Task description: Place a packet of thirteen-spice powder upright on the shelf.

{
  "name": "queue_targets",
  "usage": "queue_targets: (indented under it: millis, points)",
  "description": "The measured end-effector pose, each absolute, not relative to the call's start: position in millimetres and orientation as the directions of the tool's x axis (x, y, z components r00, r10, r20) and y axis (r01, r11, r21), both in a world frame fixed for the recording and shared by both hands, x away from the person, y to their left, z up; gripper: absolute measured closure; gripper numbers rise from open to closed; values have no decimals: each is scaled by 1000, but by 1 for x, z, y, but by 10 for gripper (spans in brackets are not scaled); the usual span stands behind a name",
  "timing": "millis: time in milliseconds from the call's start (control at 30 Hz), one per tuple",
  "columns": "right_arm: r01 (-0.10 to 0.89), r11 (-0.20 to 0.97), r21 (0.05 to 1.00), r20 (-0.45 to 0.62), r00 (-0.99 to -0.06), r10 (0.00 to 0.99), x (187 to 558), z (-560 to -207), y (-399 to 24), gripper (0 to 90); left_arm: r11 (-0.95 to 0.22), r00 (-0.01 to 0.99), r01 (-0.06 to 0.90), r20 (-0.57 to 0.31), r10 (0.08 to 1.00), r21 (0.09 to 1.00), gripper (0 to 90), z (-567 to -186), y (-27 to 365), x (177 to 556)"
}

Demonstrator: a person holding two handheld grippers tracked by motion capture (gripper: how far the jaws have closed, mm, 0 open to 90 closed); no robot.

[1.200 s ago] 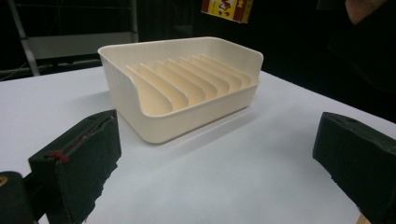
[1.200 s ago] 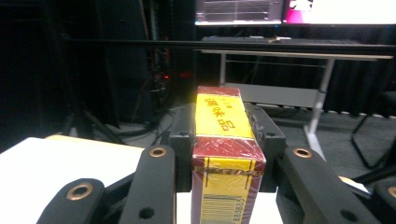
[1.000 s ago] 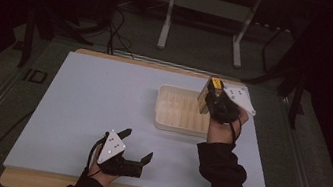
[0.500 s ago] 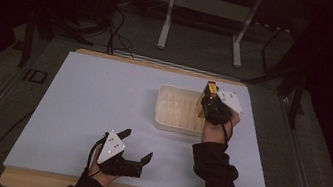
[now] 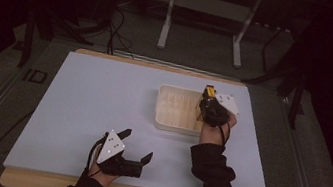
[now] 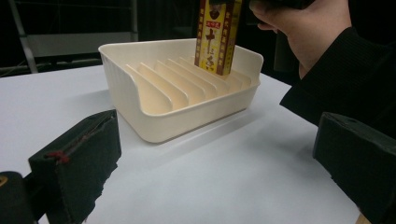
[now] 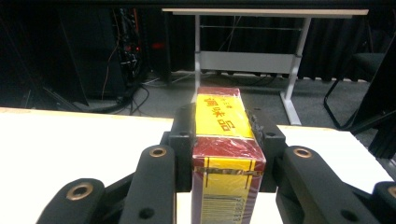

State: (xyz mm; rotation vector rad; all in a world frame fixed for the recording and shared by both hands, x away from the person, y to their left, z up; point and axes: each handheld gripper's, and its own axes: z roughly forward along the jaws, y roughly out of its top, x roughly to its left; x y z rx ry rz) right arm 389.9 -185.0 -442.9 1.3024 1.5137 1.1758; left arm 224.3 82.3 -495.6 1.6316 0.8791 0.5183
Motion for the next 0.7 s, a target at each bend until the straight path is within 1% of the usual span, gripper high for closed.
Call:
queue_targets:
  millis: [467,700]
  points:
    - [274,41,961,-6,-129,992,396,-461,-176,676,-71,631,270,-121,766,960,19,-497,81,224]
    - [297,16,955,20,-116,993,398,-470,-177,673,-65,626,271,-125,769,960,19,-497,82,225]
